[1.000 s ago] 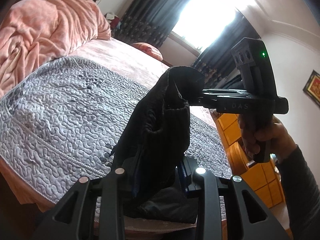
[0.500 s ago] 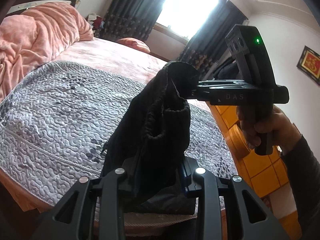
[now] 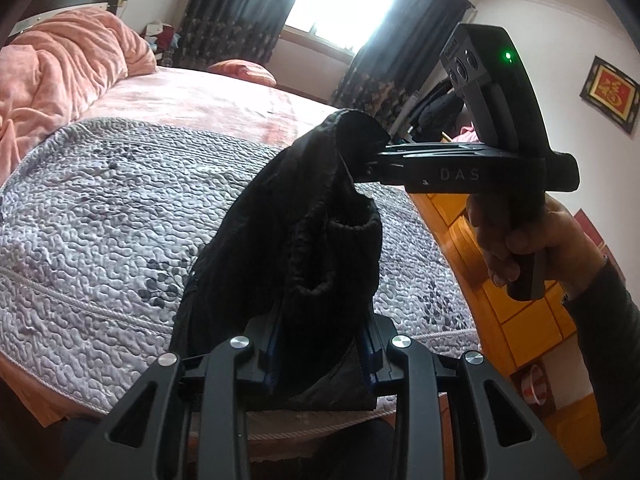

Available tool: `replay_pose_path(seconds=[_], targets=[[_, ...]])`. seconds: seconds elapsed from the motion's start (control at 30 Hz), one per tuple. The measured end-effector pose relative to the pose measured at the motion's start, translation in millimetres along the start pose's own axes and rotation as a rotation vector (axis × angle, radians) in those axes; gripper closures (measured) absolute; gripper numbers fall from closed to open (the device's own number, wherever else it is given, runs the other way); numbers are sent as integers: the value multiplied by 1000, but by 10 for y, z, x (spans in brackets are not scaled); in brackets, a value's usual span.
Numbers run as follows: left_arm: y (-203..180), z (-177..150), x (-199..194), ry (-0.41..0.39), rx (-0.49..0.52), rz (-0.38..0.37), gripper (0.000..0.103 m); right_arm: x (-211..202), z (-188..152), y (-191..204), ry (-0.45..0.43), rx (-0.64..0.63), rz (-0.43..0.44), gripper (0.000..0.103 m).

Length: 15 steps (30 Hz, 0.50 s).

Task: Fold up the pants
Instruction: 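Lift the pants bundle off the spread with both tools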

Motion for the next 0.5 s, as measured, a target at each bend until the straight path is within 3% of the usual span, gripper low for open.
replay_pose_path(seconds=[0.5], targets=[[-465,-154,432,77,109,-22,72,-111,-454,-402,-43,-1,-48,71]])
Point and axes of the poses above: each gripper's, at about its wrist camera, not at the fingertips, and x roughly the way its jaws point, y to its left, z to its top, the point moved 6 cm from there along x, roughly the way its jaws point, and after that the axes turned 8 degrees about x, right-handed, at the moved point
